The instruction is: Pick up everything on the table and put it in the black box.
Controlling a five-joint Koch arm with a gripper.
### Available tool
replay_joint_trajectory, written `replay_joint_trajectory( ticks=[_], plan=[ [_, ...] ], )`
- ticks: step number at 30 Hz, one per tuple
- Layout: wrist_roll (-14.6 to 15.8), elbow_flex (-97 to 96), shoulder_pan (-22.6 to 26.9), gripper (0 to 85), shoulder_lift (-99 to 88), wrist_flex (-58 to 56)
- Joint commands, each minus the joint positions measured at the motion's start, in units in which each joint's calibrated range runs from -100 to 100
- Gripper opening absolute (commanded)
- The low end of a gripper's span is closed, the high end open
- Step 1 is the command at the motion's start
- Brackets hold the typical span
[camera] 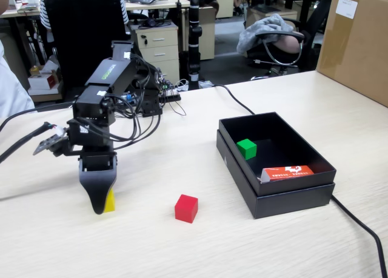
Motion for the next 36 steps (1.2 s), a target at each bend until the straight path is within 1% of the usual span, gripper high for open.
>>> replay_joint_trajectory(
  ticks=[1,2,4,5,8,9,10,11,12,16,18,21,23,25,30,31,34,35,36],
  plan=[
    [-0.5,3.3,0.0,39.6,-0.9,-0.4],
    [-0.5,3.3,0.0,39.1,-0.9,-0.7],
    [-0.6,3.4,0.0,30.5,-1.0,-1.1],
    [-0.6,3.3,0.0,28.1,-1.2,-1.1],
    [-0.6,2.1,0.0,27.8,-1.7,-1.2],
    [-0.6,1.4,0.1,23.0,-2.2,-1.2],
    [-0.6,1.0,0.1,15.0,-2.9,-1.2],
    [-0.6,0.4,0.1,8.9,-3.7,-1.3],
    [-0.6,-0.1,0.1,6.5,-4.3,-1.3],
    [-0.6,-5.0,0.5,5.5,-10.3,-1.3],
    [-0.6,-8.5,1.0,0.8,-15.7,-1.3],
    [-0.3,-15.5,2.4,0.8,-25.3,-2.2],
    [0.4,-21.0,4.3,0.9,-33.9,-4.0],
    [1.2,-23.5,5.8,0.9,-38.7,-5.5],
    [5.4,-28.3,13.0,0.9,-54.1,-9.3],
    [7.0,-27.7,15.8,0.9,-56.7,-10.8],
    [10.4,-25.0,21.4,0.9,-59.8,-11.4],
    [12.8,-20.7,25.6,0.9,-59.0,-11.9],
    [14.0,-17.2,27.8,0.9,-56.8,-11.9]
  ],
)
